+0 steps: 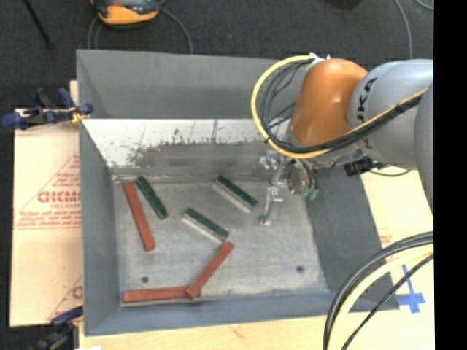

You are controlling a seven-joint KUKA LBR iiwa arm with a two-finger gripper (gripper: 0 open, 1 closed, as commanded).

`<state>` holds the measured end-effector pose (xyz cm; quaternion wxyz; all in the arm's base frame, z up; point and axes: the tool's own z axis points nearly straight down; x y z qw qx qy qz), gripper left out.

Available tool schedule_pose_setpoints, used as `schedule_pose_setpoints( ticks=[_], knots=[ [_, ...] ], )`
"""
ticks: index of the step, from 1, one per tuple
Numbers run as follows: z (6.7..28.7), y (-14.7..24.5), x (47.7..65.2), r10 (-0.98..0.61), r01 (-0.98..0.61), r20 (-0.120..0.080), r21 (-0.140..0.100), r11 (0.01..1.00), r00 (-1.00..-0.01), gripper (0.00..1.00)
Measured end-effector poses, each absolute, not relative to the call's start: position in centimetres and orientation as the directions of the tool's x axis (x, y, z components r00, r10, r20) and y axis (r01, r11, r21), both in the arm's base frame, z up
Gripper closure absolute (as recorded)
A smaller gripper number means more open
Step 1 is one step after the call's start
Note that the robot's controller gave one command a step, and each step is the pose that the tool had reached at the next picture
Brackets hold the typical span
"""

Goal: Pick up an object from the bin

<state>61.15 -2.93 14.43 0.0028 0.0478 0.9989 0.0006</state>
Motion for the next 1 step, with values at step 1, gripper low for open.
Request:
schedule_pose_setpoints(
  ticks=[1],
  knots=[
    [7.15, 0.85, 64.06, 0.200, 0.200, -0.008, 0.003, 0.980, -0.980, 0.00]
  ],
)
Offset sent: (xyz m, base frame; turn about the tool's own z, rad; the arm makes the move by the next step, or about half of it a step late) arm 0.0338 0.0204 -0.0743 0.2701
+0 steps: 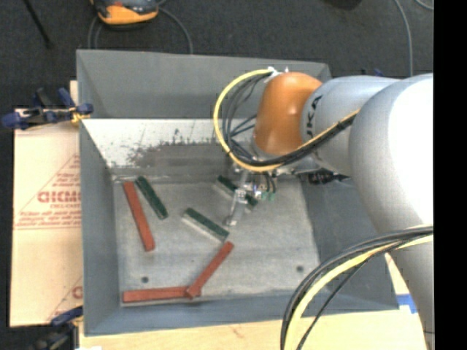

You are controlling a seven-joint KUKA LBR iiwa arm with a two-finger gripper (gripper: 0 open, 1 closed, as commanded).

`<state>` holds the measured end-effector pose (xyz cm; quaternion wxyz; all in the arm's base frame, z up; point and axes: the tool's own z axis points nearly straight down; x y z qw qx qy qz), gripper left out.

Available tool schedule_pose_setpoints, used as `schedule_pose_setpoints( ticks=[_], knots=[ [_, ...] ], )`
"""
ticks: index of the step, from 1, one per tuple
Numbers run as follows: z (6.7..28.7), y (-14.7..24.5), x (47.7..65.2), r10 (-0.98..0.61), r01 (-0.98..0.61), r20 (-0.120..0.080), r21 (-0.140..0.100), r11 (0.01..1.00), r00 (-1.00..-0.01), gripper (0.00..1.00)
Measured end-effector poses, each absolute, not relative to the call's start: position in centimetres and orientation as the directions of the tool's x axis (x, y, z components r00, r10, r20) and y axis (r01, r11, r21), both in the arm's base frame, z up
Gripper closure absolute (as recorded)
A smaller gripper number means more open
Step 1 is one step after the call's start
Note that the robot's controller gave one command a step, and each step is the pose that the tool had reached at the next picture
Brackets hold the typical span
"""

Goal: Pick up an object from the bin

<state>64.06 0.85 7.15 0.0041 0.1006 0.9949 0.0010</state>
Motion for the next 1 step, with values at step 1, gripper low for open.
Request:
schedule_pose_setpoints(
  ticks=[1],
  knots=[
    [7.15, -0.96, 64.71, 0.355, 0.355, -0.008, 0.003, 0.935, -0.935, 1.00]
  ],
)
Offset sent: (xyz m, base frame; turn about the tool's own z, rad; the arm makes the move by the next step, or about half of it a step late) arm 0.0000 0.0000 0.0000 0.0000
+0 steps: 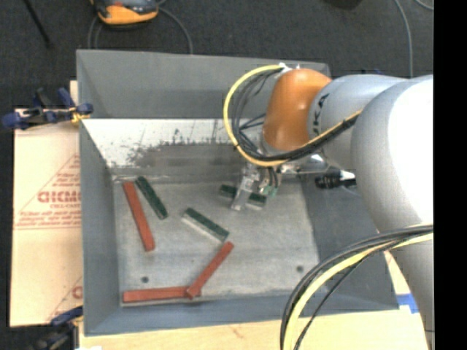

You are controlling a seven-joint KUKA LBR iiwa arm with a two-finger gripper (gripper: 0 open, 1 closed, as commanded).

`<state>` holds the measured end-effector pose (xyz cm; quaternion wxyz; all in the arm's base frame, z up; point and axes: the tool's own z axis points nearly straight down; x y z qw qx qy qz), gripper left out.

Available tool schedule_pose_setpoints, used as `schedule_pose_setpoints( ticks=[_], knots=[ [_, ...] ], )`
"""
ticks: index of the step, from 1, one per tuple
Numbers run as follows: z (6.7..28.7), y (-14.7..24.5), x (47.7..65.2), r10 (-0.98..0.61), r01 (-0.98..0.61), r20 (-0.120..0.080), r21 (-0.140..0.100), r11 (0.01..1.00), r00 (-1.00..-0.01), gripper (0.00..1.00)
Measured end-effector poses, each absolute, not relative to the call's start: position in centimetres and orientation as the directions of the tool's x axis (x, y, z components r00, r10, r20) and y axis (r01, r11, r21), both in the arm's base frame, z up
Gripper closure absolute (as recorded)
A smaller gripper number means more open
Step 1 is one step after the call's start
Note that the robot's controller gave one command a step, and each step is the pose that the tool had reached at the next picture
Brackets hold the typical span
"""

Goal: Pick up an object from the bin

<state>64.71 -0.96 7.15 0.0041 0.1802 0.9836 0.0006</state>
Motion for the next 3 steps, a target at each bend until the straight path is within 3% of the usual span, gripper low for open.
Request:
schedule_pose_setpoints(
  ticks=[3],
  knots=[
    [7.80, -1.00, 64.68, 0.352, 0.352, -0.006, 0.001, 0.936, -0.936, 1.00]
  ],
)
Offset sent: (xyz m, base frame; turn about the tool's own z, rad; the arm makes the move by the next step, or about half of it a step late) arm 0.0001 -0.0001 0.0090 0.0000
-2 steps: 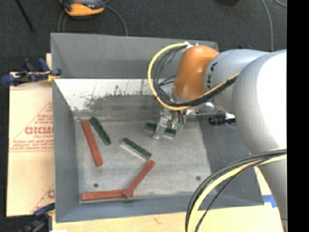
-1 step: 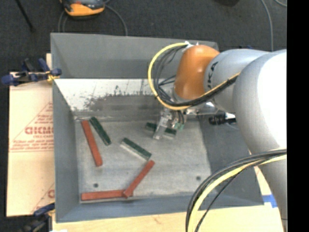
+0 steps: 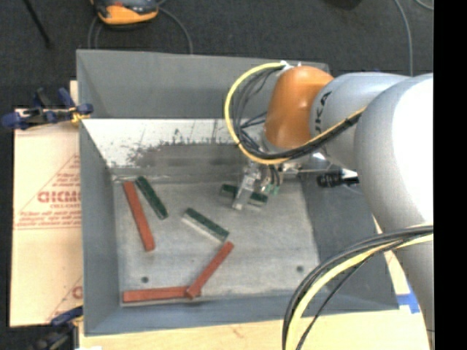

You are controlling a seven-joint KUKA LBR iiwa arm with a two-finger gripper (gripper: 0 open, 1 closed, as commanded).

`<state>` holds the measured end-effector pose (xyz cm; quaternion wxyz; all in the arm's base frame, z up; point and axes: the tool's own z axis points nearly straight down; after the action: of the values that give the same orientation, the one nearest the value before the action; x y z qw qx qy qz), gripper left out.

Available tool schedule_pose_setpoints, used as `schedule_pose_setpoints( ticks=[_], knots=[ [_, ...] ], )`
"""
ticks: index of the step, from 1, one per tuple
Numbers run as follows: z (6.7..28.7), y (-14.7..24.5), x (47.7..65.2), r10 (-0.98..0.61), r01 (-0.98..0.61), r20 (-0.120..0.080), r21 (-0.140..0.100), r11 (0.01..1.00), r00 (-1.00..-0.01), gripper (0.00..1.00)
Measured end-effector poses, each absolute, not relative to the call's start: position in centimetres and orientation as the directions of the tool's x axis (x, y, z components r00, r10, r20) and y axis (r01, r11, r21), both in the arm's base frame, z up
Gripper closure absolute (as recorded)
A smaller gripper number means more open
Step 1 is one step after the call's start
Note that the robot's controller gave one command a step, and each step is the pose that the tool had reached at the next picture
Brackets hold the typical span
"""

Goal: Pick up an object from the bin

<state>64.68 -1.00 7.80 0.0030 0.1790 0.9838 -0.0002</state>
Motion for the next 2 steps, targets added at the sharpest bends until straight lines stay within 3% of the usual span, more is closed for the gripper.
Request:
schedule_pose_setpoints(
  ticks=[2],
  knots=[
    [9.7, -1.0, 64.6, 0.351, 0.351, -0.001, -0.001, 0.936, -0.936, 1.00]
  ],
)
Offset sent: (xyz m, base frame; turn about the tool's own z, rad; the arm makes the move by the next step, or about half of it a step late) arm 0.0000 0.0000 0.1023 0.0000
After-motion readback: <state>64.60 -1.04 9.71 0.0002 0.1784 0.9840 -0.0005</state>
